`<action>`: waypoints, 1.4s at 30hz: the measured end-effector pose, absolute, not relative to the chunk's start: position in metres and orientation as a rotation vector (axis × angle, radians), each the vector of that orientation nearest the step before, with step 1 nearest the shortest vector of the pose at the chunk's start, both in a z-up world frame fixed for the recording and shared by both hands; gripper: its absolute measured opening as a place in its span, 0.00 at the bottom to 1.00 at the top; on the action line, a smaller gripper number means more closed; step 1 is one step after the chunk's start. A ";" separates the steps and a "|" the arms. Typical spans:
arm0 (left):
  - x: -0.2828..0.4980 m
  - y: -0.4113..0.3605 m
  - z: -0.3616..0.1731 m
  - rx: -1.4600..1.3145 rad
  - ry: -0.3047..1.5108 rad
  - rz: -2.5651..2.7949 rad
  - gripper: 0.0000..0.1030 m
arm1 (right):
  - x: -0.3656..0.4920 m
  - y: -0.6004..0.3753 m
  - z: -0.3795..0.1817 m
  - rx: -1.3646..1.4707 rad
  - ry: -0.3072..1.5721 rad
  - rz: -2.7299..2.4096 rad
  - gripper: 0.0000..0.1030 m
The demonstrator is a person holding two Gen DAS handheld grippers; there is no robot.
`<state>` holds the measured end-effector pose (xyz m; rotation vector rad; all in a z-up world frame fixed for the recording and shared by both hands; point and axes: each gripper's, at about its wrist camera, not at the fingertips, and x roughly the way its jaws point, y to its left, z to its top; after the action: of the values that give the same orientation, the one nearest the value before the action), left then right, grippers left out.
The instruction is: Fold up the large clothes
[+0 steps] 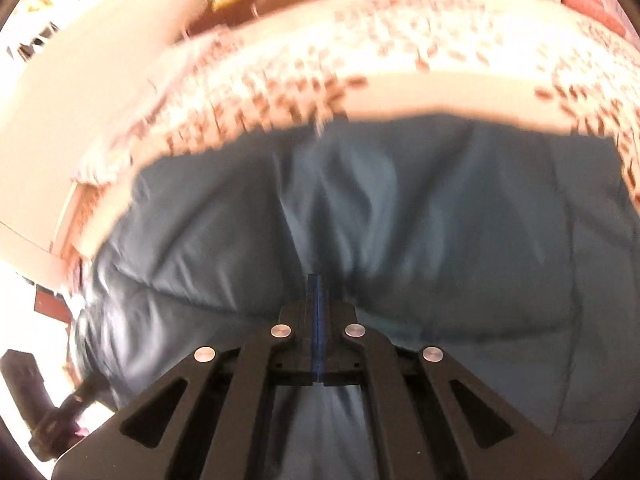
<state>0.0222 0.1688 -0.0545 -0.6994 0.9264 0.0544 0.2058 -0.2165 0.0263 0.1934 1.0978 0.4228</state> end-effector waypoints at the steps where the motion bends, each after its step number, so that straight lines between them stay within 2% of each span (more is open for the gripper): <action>1: 0.023 0.168 -0.056 -0.700 0.928 0.055 0.77 | 0.210 -0.214 0.028 0.185 1.095 0.422 0.00; 12: 0.029 0.175 -0.063 -0.735 0.902 0.054 0.78 | 0.265 -0.181 -0.025 0.062 1.200 0.347 0.00; 13: 0.029 0.176 -0.065 -0.750 0.893 0.051 0.75 | 0.264 -0.181 -0.026 0.058 1.202 0.342 0.00; 15: 0.030 0.178 -0.066 -0.773 0.874 0.045 0.53 | 0.264 -0.183 -0.027 0.067 1.204 0.341 0.00; 16: 0.029 0.179 -0.065 -0.774 0.860 0.040 0.47 | 0.263 -0.184 -0.028 0.076 1.203 0.343 0.00; 18: 0.027 0.176 -0.060 -0.740 0.842 0.032 0.29 | 0.263 -0.187 -0.028 0.093 1.204 0.346 0.00; 21: 0.023 0.166 -0.048 -0.656 0.814 0.035 0.20 | 0.265 -0.193 -0.024 0.156 1.229 0.338 0.00; 28: 0.015 0.154 -0.031 -0.498 0.768 0.027 0.18 | 0.267 -0.201 0.011 0.232 1.147 0.356 0.01; 33: 0.007 0.141 -0.009 -0.385 0.704 -0.004 0.17 | 0.291 -0.184 -0.022 0.086 1.249 0.272 0.00; 36: 0.005 0.135 0.002 -0.338 0.683 -0.012 0.17 | 0.291 -0.180 -0.015 0.045 1.247 0.254 0.00; 39: 0.004 0.134 0.006 -0.326 0.682 -0.018 0.17 | 0.267 -0.197 0.013 0.148 1.171 0.332 0.00; 42: 0.003 0.132 0.010 -0.307 0.676 -0.019 0.17 | 0.207 -0.218 0.042 0.175 1.102 0.447 0.00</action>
<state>0.0033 0.1317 0.0100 -0.3066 0.6758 -0.0190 0.2075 -0.2180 0.0420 0.1748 1.1020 0.4472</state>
